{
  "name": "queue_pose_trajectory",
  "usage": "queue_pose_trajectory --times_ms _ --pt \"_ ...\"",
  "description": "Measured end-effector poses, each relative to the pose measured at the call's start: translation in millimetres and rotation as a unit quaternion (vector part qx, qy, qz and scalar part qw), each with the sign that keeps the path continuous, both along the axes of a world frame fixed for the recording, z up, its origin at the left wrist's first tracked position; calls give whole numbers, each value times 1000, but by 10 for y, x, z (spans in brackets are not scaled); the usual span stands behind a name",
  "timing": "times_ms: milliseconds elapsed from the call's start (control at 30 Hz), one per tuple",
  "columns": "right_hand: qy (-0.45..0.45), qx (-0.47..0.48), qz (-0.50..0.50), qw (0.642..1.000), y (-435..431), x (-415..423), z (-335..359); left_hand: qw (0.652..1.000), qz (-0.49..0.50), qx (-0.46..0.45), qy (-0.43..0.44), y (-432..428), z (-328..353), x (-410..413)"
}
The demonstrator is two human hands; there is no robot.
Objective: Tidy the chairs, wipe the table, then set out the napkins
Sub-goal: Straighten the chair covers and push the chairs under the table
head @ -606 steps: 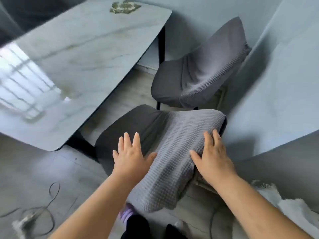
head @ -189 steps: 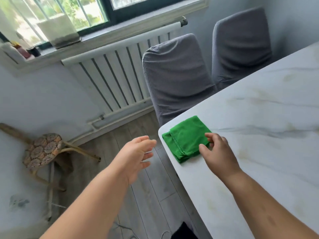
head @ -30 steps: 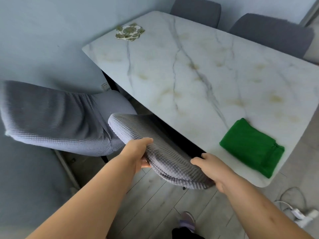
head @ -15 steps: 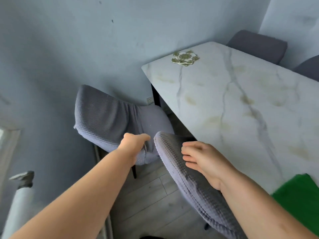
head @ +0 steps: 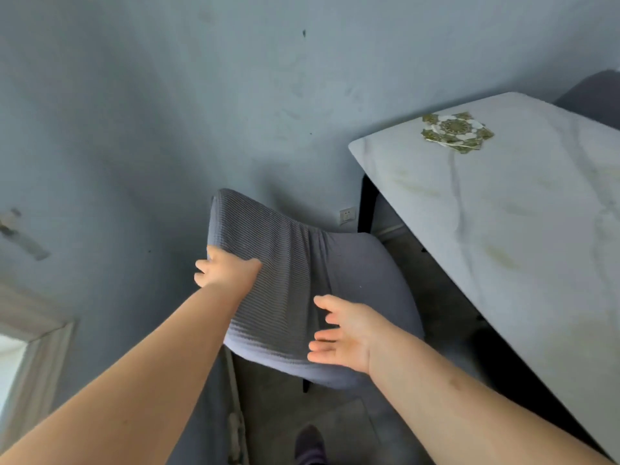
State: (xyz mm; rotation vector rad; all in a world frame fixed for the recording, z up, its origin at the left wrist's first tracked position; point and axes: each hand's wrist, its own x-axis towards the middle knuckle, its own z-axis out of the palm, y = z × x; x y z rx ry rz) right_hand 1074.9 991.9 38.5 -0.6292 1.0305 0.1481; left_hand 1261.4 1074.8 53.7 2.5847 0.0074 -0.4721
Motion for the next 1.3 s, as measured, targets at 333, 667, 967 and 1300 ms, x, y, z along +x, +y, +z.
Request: queue_pose_trajectory --times_ms 333,667,967,1300 --pt "115 70 -31 990 -42 905 -557 931 128 -218 262 71 -560 986" --pt "179 91 -1 980 -175 484 -878 938 151 -193 244 -148 -506 903" --pt "169 158 -137 963 -306 187 -968 935 22 -226 273 -937 29 332" --pt "7 216 -361 907 -699 -226 -678 934 -113 -124 317 -1549 330 -29"
